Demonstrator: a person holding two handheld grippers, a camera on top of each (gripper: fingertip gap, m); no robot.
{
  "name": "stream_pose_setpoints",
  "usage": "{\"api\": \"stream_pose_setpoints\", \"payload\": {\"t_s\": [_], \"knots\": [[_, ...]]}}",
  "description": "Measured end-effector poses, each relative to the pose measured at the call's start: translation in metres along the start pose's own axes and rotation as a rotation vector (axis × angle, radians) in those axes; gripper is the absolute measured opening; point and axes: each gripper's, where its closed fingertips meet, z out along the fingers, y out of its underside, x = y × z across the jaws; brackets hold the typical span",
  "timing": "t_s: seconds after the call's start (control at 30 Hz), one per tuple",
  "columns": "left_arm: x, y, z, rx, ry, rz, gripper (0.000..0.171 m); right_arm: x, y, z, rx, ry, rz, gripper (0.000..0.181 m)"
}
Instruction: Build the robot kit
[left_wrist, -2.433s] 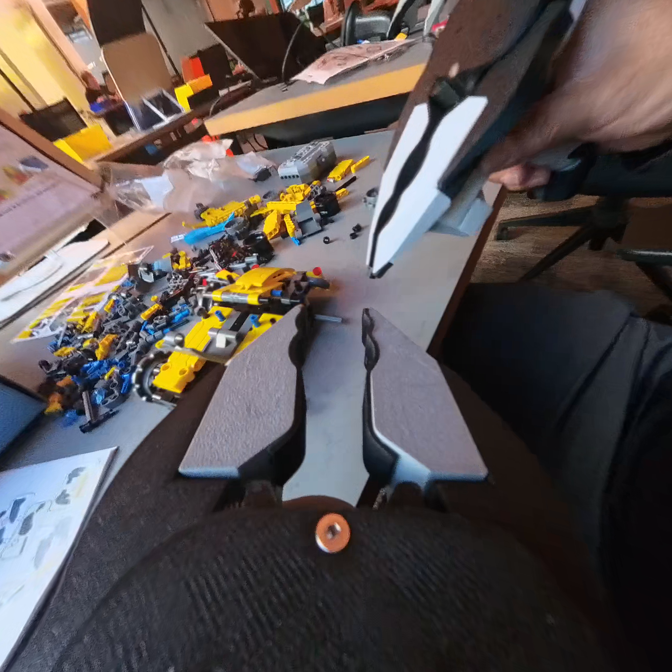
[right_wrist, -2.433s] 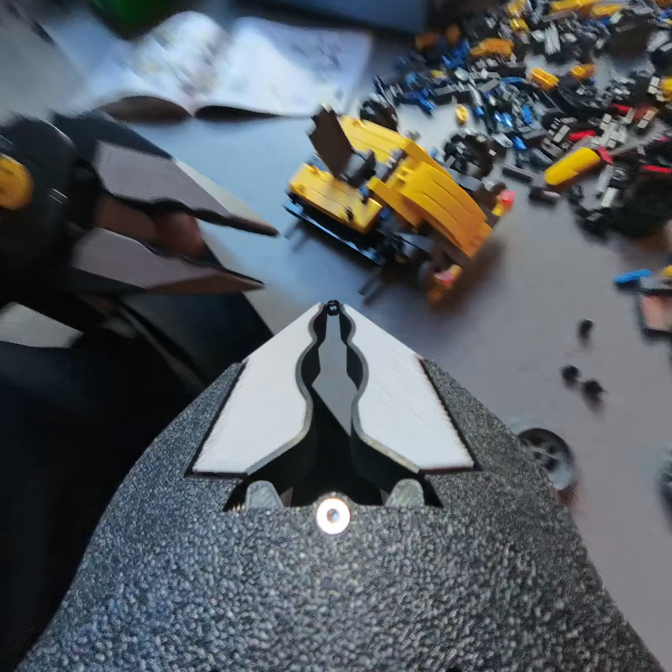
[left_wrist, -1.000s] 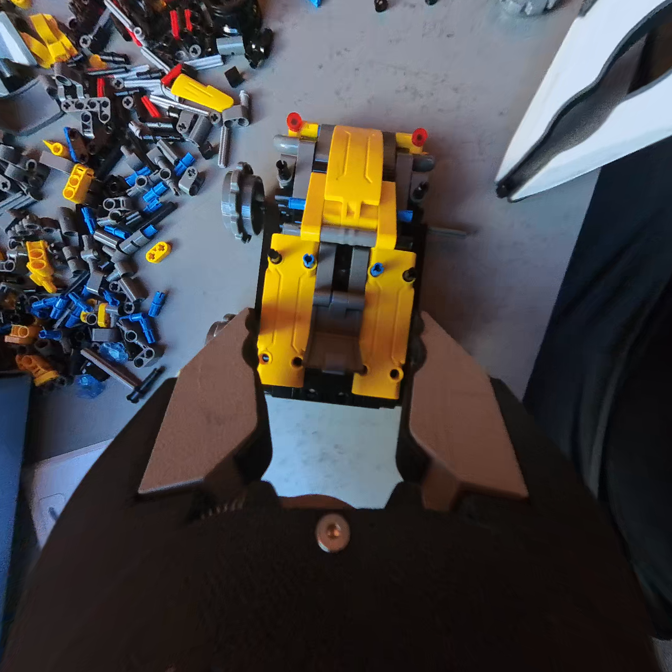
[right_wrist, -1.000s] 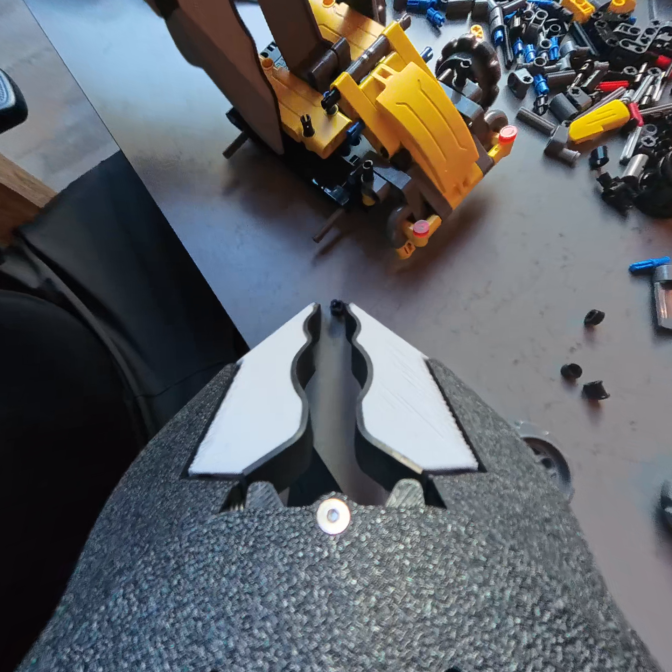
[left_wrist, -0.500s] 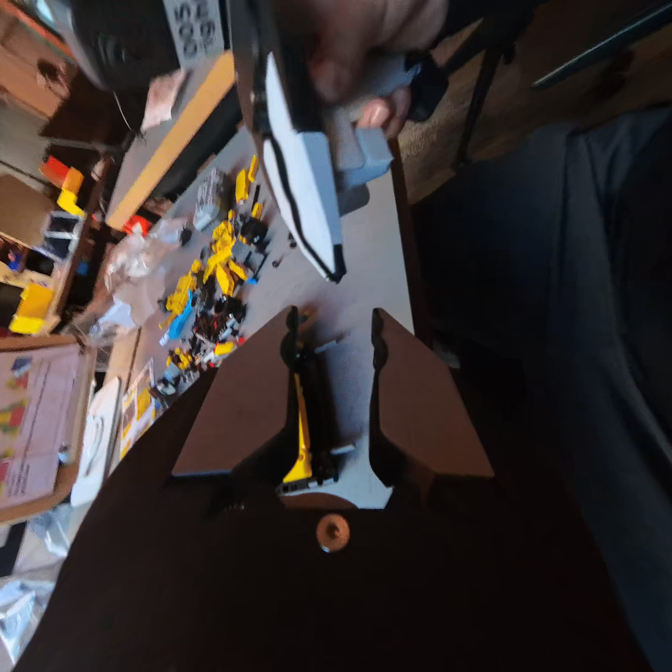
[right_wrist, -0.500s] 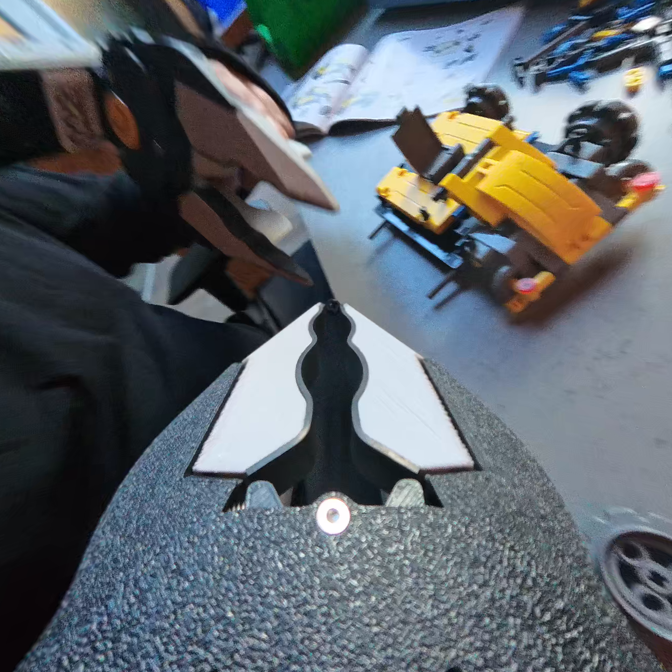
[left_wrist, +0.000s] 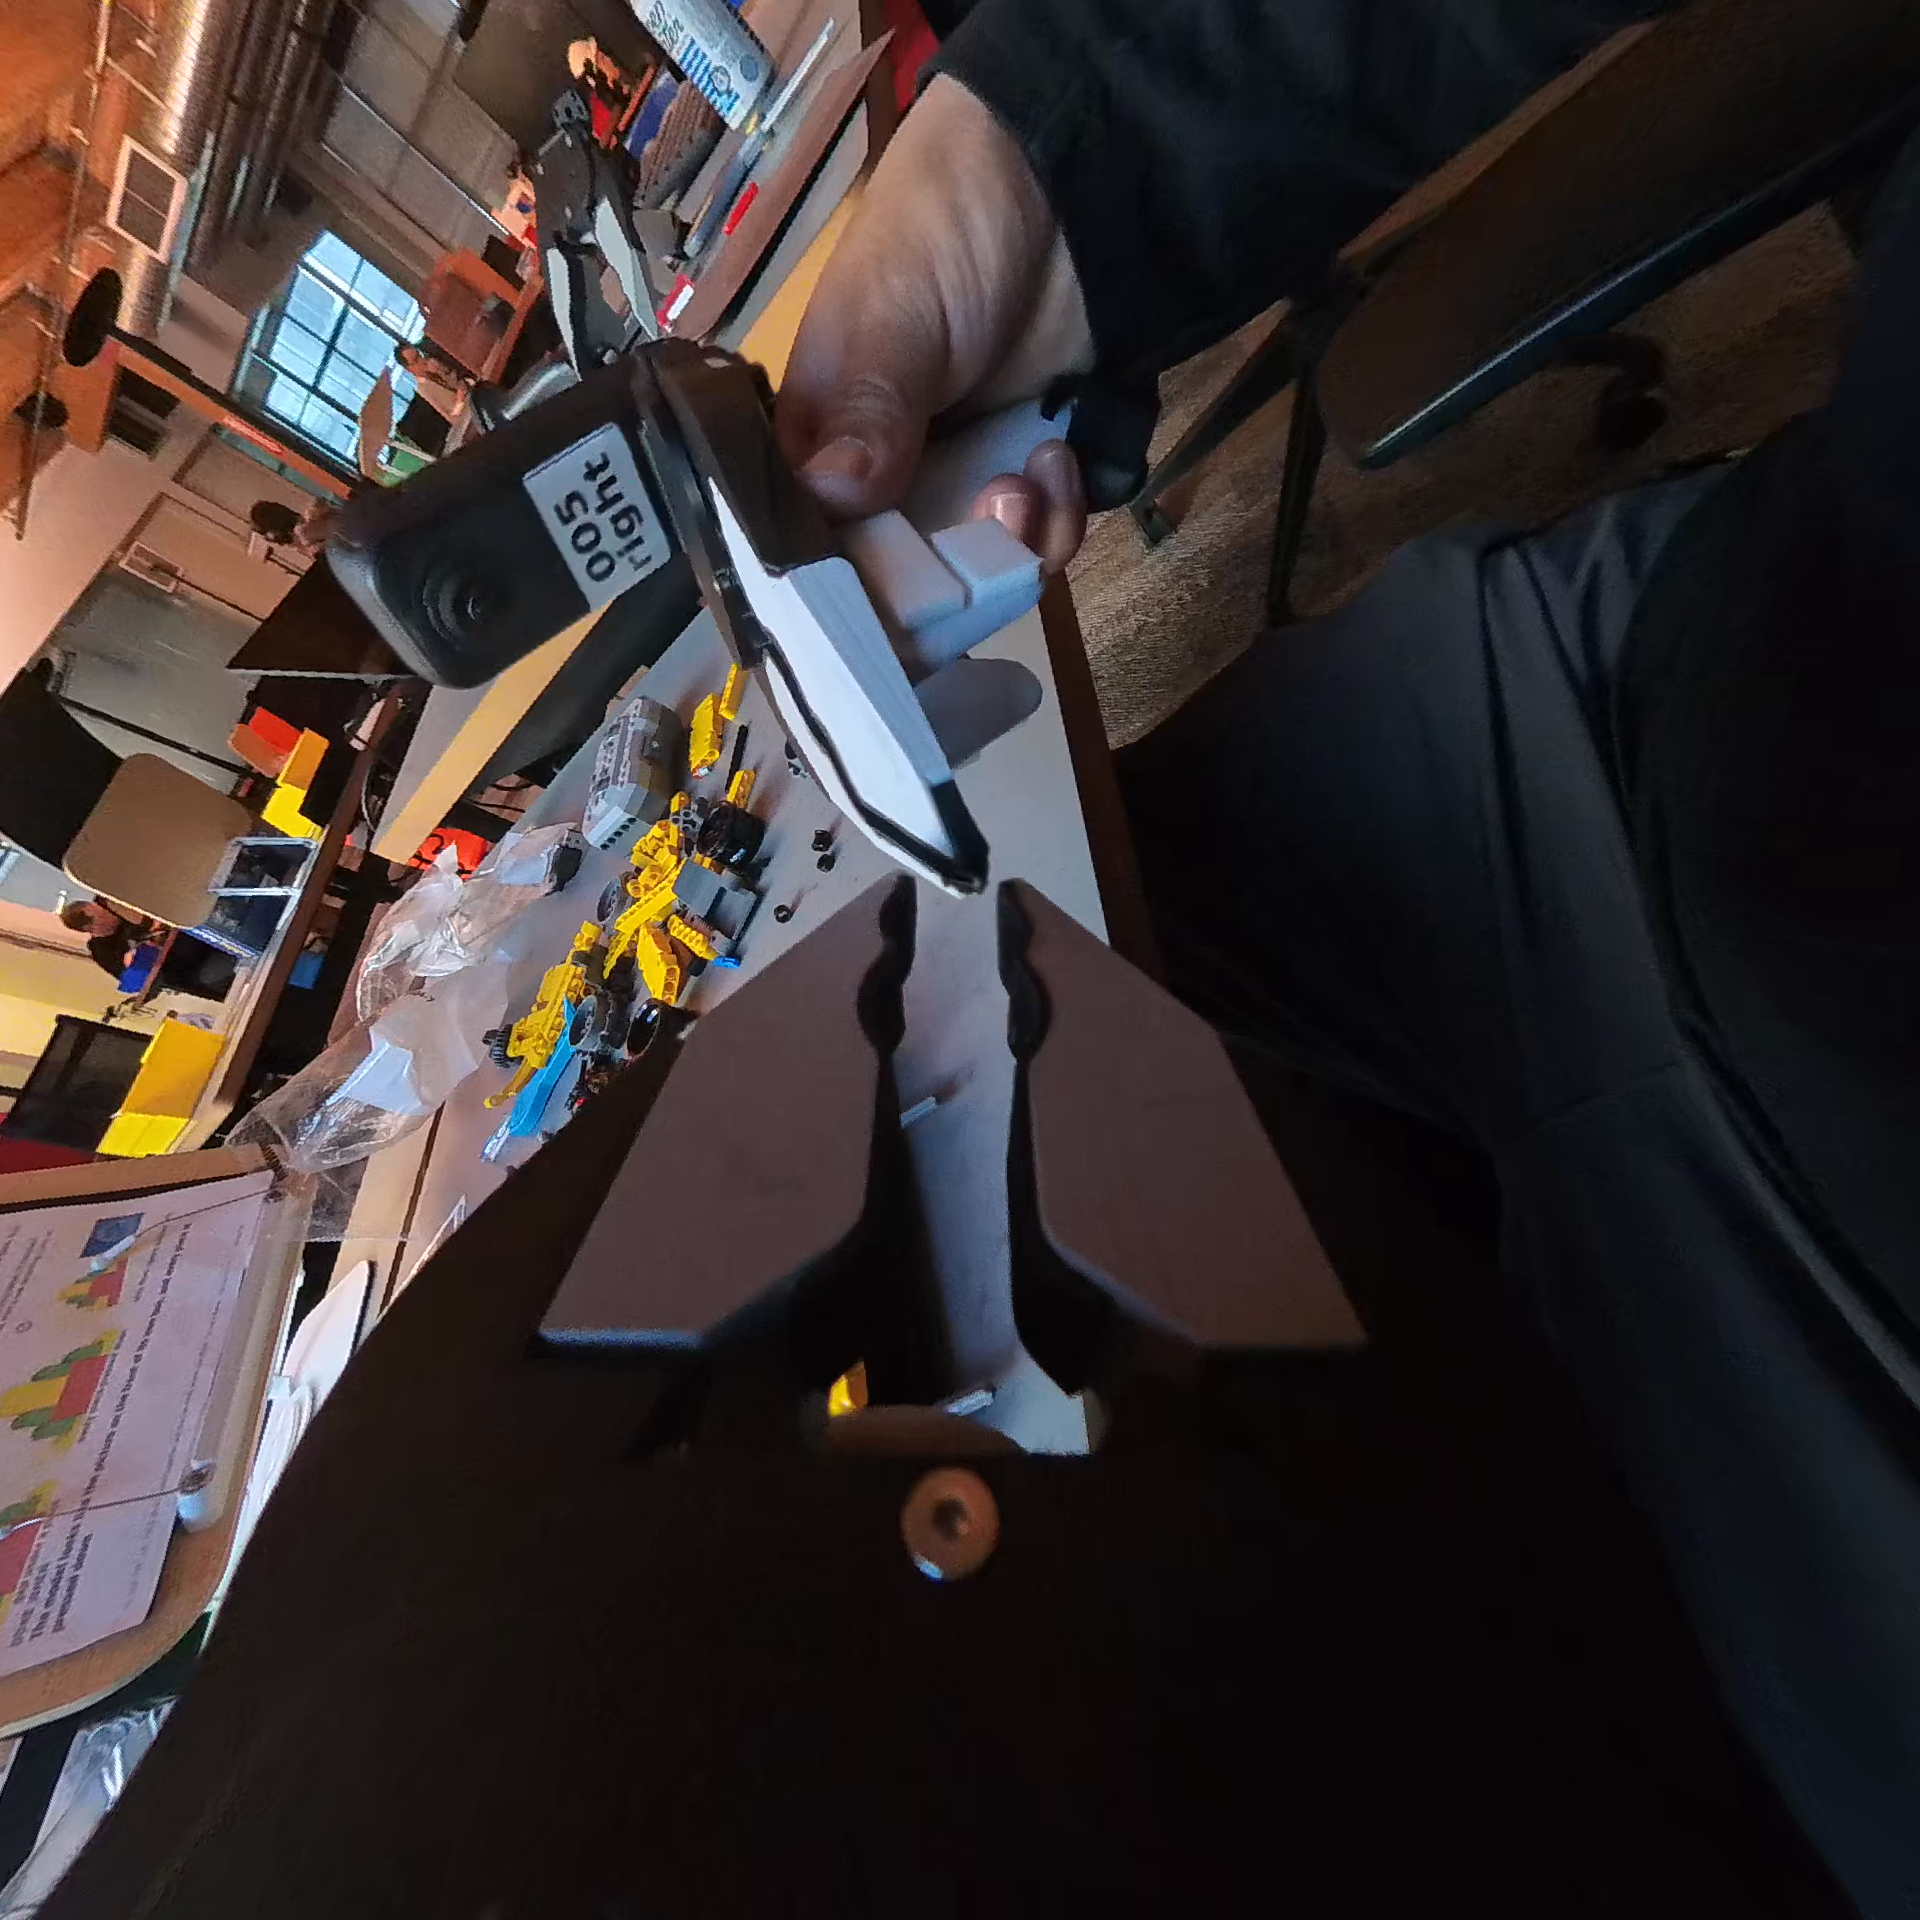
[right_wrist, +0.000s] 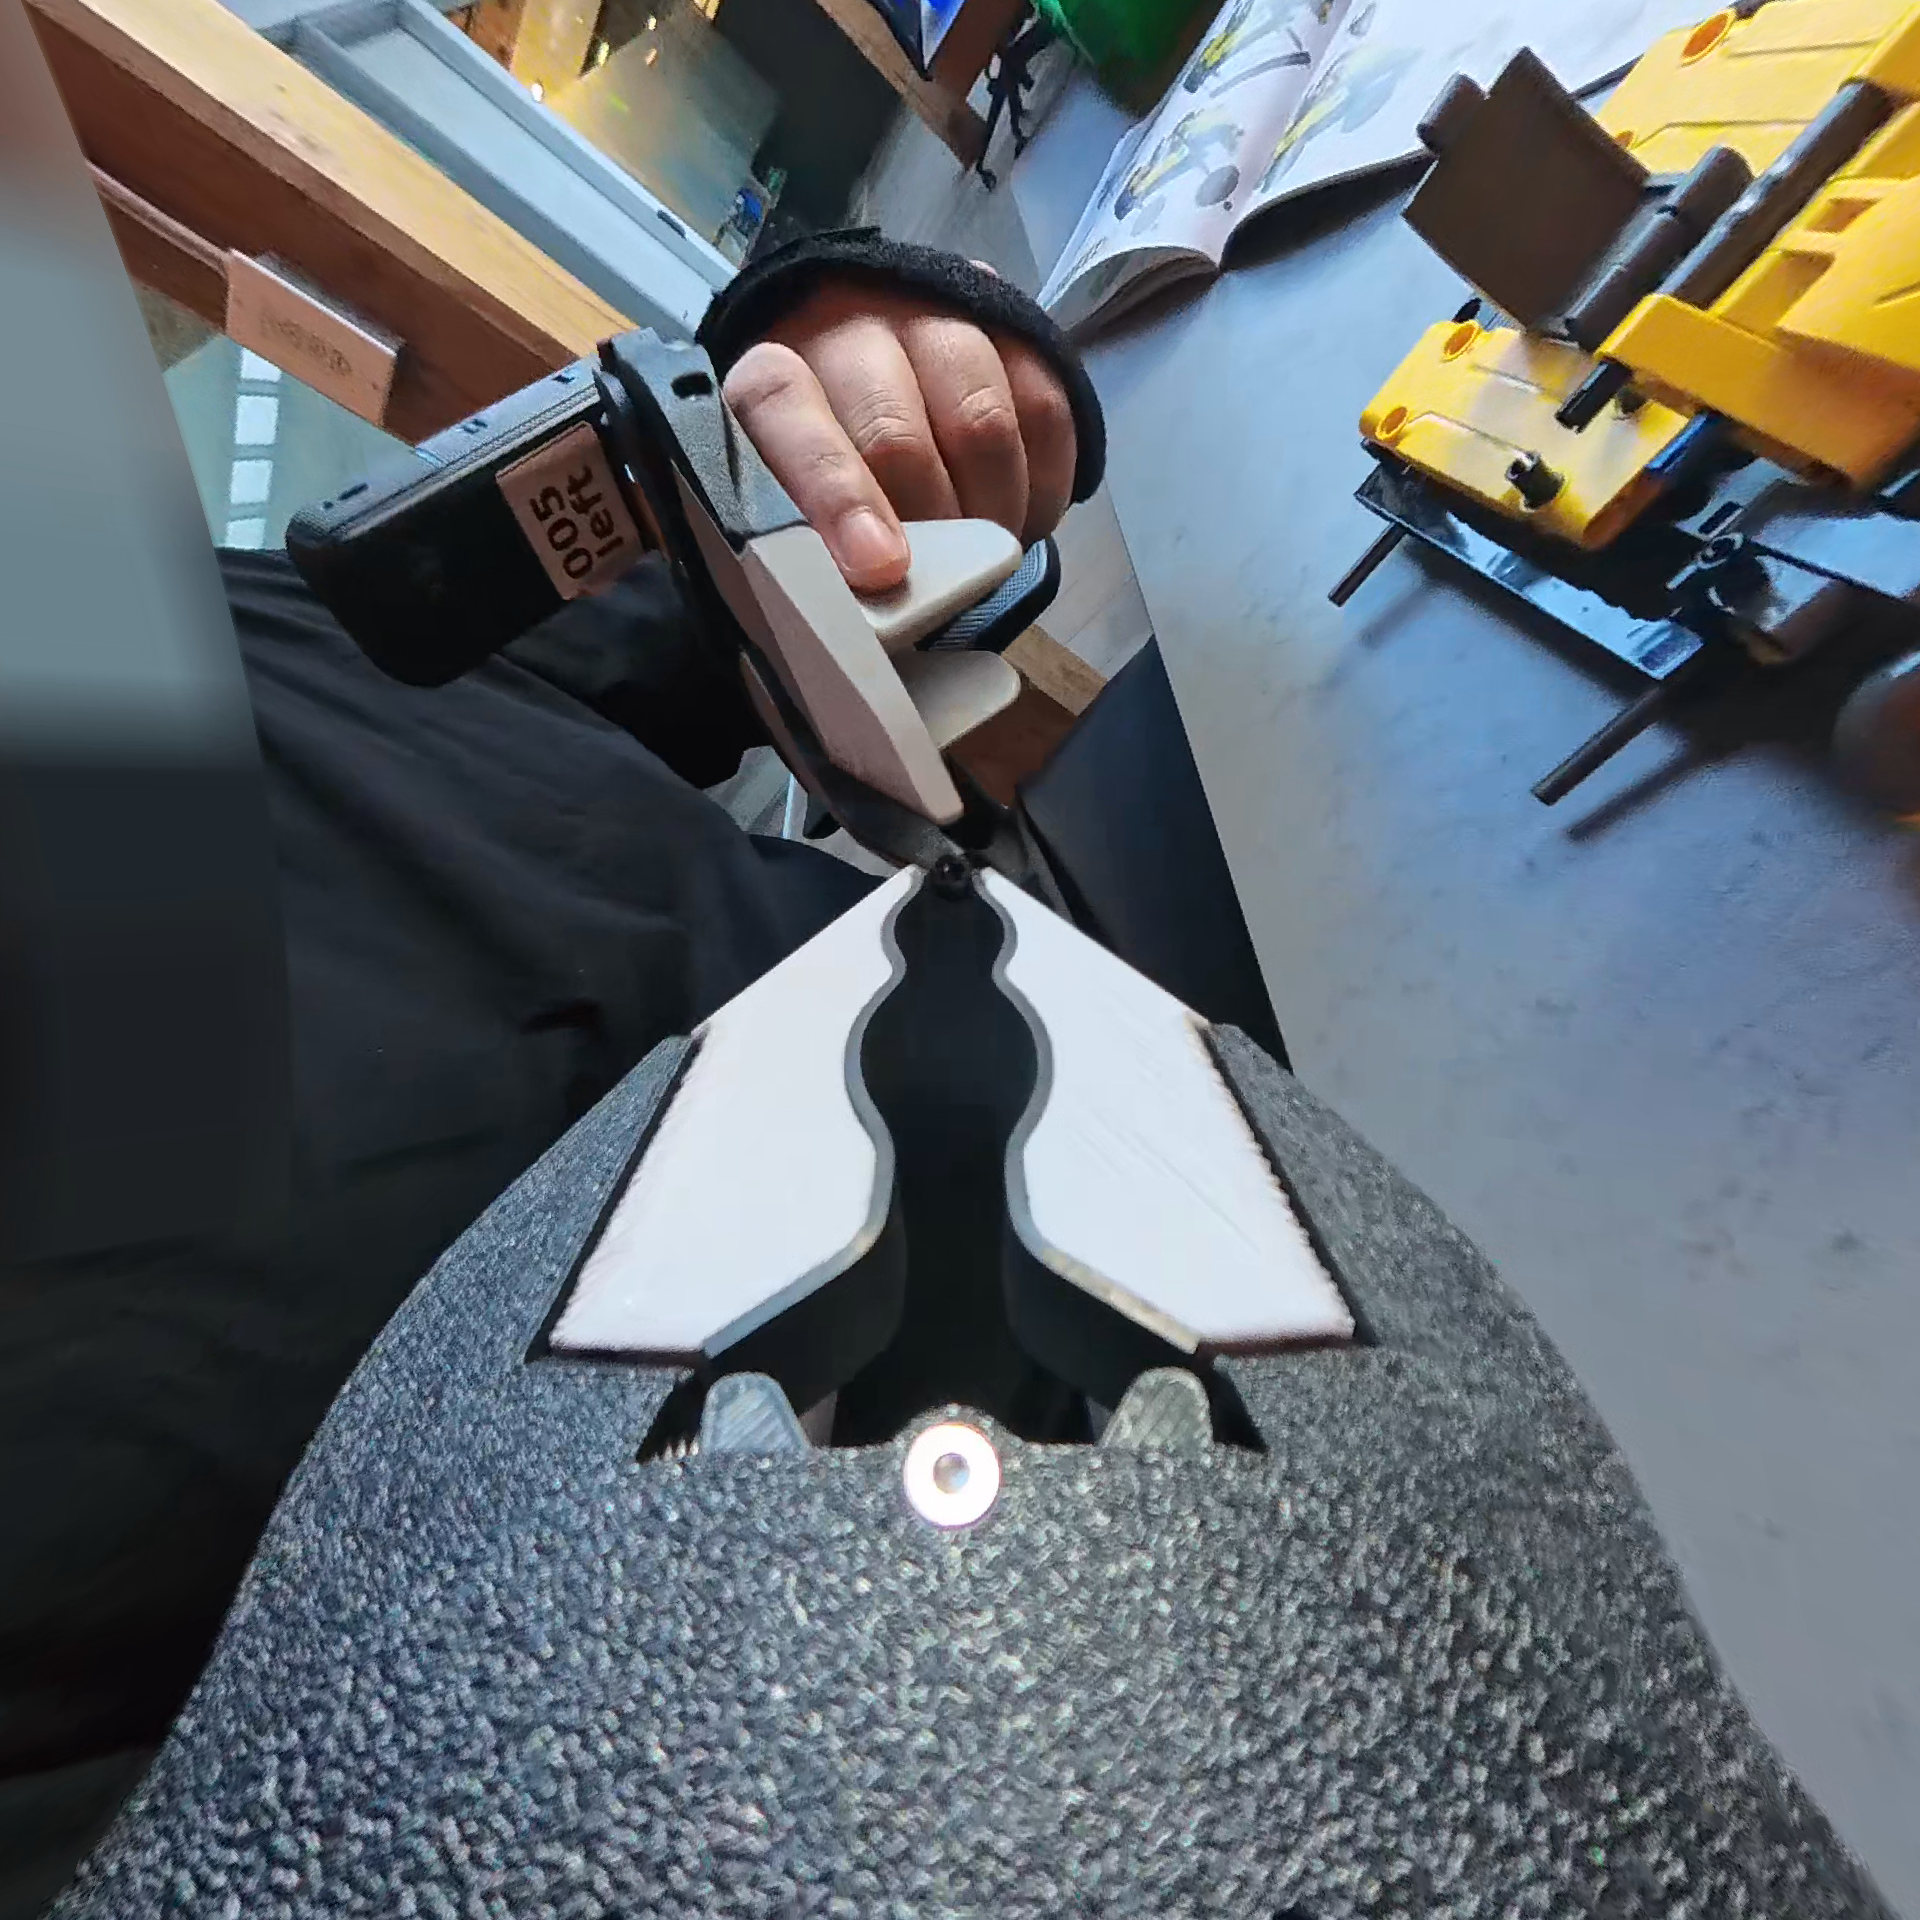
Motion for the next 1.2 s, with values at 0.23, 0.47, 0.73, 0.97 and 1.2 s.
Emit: {"api": "stream_pose_setpoints", "payload": {"t_s": [0.23, 0.47, 0.73, 0.97, 1.2], "knots": [[0.004, 0.0, -0.001, 0.02, -0.022, -0.001, 0.005, -0.004, 0.003, 0.006, -0.035, -0.031, 0.006, 0.007], [-0.017, -0.001, -0.007, 0.025, -0.336, 0.022, 0.004, -0.007, -0.013, 0.002, 0.072, 0.02, -0.062, 0.007], [-0.038, -0.011, -0.019, 0.054, -0.541, 0.008, 0.003, -0.019, -0.031, -0.001, 0.316, 0.194, -0.291, 0.014], [-0.042, -0.017, -0.025, 0.044, -0.611, 0.085, 0.004, -0.024, -0.035, -0.004, 0.409, 0.325, -0.479, 0.006], [-0.04, -0.016, -0.025, 0.039, -0.618, 0.104, 0.004, -0.027, -0.04, -0.003, 0.438, 0.397, -0.549, 0.008]]}}
